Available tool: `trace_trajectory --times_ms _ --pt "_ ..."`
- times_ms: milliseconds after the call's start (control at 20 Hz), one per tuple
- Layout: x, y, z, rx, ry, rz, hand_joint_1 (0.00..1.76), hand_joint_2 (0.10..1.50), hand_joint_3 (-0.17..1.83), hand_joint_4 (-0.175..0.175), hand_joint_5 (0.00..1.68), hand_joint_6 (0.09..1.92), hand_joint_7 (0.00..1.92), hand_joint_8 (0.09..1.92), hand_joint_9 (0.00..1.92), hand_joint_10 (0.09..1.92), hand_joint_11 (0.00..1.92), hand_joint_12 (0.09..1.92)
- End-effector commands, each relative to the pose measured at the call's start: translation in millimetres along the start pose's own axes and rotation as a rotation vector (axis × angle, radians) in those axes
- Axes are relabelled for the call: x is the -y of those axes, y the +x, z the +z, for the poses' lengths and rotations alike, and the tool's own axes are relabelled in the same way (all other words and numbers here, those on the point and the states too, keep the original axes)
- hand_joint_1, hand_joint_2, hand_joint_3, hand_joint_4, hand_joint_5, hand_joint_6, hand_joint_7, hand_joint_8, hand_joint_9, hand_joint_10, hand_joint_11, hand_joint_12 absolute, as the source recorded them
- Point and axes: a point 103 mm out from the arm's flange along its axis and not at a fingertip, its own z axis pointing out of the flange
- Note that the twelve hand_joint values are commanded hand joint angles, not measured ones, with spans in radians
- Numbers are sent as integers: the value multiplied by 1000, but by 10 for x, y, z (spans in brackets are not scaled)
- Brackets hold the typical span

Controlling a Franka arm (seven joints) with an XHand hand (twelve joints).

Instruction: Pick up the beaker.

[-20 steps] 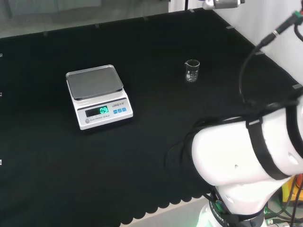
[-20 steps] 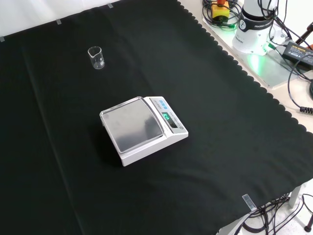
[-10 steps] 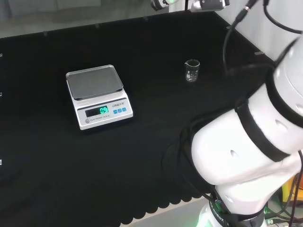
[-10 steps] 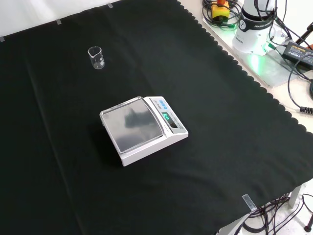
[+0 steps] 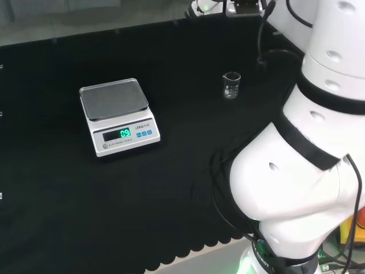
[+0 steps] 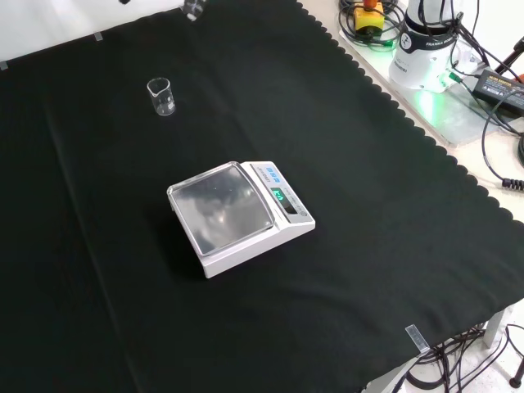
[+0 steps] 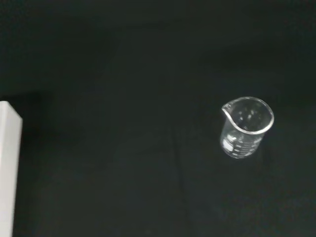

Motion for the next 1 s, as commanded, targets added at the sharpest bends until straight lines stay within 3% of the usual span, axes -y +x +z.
trace_trajectory --times_ms 50,550,1000 --pt "-390 -411 272 -34 108 92 377 754 -16 -56 357 113 79 781 0 815 120 1516" --pt "-732 -754 660 -107 207 153 370 747 -18 -57 355 108 90 787 0 815 119 1517" --pt "-966 -838 1024 -122 274 182 367 746 -18 -59 355 104 95 791 0 821 117 1517"
